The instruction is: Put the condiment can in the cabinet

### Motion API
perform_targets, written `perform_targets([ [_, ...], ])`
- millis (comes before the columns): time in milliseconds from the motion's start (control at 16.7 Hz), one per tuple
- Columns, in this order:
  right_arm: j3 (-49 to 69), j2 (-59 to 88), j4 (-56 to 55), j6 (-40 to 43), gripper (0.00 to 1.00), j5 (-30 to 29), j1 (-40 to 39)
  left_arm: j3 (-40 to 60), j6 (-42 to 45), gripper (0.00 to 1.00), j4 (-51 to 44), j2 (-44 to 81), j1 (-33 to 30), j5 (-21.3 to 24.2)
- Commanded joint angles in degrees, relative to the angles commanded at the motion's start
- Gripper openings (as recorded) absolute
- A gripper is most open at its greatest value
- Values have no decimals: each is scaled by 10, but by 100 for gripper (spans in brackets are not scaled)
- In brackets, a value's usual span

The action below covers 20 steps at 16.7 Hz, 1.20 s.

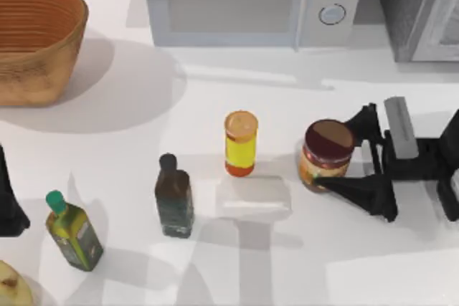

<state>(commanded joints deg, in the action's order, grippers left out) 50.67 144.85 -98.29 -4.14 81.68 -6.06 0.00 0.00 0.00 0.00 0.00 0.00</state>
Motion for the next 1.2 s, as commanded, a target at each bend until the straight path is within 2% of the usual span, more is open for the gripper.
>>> perform_targets([
  [600,-2,-8,7,-2,0,-1,1,0,0,100,0,0,0,0],
  [1200,-18,-194,153,-13,0,-3,3,0,0,100,0,0,0,0],
])
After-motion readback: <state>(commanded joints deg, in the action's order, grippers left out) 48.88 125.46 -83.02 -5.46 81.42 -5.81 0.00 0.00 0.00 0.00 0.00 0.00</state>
